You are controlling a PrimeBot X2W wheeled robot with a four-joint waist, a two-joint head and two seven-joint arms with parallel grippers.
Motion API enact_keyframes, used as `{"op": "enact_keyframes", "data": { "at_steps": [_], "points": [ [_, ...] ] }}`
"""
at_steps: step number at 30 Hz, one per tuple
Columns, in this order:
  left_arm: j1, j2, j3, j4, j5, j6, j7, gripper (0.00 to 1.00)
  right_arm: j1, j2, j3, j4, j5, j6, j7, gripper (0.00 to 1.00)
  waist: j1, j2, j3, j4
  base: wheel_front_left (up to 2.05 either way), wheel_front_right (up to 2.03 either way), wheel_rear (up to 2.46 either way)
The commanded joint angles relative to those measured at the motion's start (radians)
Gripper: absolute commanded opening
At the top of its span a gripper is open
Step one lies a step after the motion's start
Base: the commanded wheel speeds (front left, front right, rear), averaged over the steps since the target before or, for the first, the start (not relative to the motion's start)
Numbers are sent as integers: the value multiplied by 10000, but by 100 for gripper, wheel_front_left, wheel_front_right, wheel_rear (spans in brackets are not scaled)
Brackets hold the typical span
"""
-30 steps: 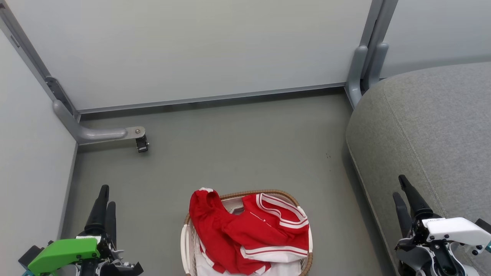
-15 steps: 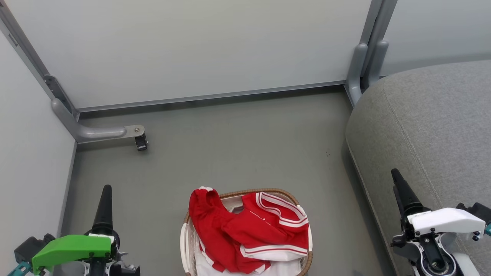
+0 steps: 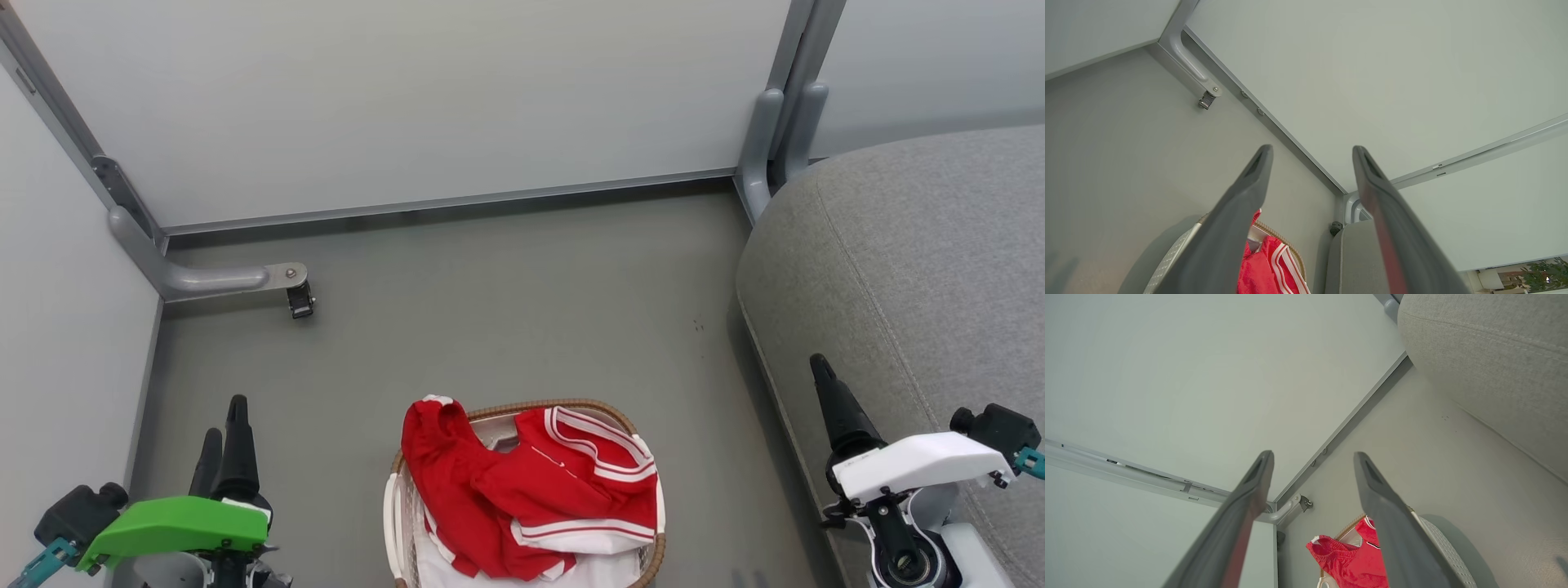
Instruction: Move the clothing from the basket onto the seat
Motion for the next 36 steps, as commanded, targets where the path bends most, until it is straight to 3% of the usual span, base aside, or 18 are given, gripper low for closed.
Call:
{"op": "enact_keyframes", "data": {
  "at_steps": [1, 19, 36],
  "points": [
    [-120, 136, -26, -63, 561, 39, -121, 100, -246, -130, 137, -123, -450, 3, -126, 100, 0, 0, 2, 3, 0, 0, 0],
    [167, 267, -443, 208, 3244, 431, -722, 100, -228, -436, 977, 119, -3017, 4, -731, 100, 0, 0, -1, 5, 0, 0, 0],
    [396, 434, -894, 108, 5250, 847, -1194, 100, -129, -400, 932, 236, -5460, 4, -1206, 100, 0, 0, 32, 3, 0, 0, 0]
  ]
}}
